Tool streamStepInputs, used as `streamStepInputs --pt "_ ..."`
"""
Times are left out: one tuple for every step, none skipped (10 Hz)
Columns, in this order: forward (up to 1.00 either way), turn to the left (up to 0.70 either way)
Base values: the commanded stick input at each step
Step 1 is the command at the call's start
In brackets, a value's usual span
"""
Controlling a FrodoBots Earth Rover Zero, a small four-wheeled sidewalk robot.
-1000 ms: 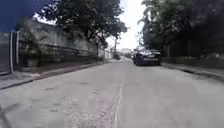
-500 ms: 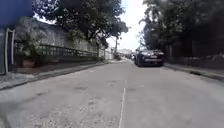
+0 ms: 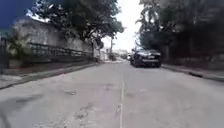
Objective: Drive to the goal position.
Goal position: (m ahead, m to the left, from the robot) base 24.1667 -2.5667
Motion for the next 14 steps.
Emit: streamStepInputs --pt "0.7 0.0" --pt "0.7 0.0" --pt "0.7 0.0" --pt "0.7 0.0" --pt "0.7 0.0" --pt "0.7 0.0" --pt "0.7 0.0" --pt "0.7 0.0" --pt "0.7 0.0" --pt "0.7 0.0" --pt "0.7 0.0" --pt "0.7 0.0" --pt "0.7 -0.1" --pt "0.7 -0.35"
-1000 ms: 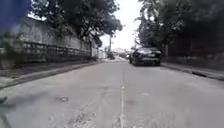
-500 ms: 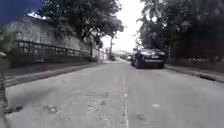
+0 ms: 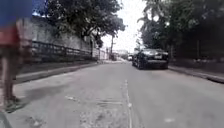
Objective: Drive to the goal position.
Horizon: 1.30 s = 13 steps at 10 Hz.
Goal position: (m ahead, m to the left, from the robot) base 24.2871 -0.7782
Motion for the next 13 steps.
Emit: streamStepInputs --pt "0.7 -0.35" --pt "0.7 -0.35" --pt "0.7 -0.35" --pt "0.7 -0.22" --pt "0.7 0.0" --pt "0.7 0.0" --pt "0.7 0.0" --pt "0.7 0.0" --pt "0.7 0.0" --pt "0.7 0.0" --pt "0.7 0.0" --pt "0.7 0.0" --pt "0.7 0.0"
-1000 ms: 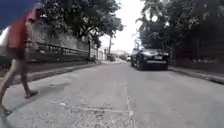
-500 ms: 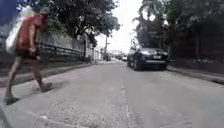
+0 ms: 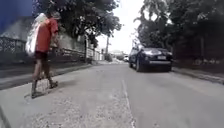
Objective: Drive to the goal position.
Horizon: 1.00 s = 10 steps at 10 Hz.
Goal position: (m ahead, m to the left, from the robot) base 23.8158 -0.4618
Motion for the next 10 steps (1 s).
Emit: streamStepInputs --pt "0.7 0.0" --pt "0.7 0.0" --pt "0.7 0.0" --pt "0.7 0.0" --pt "0.7 0.0" --pt "0.7 0.0" --pt "0.7 0.0" --pt "0.7 0.0" --pt "0.7 0.0" --pt "0.7 0.0"
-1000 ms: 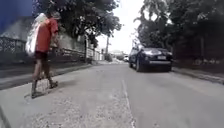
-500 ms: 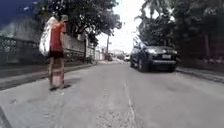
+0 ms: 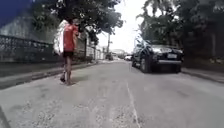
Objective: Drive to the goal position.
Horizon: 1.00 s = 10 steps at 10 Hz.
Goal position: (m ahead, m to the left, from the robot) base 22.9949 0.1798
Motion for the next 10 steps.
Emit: streamStepInputs --pt "0.7 0.0" --pt "0.7 0.0" --pt "0.7 0.0" --pt "0.7 0.0" --pt "0.7 0.0" --pt "0.7 0.0" --pt "0.7 0.0" --pt "0.7 0.0" --pt "0.7 0.0" --pt "0.7 0.0"
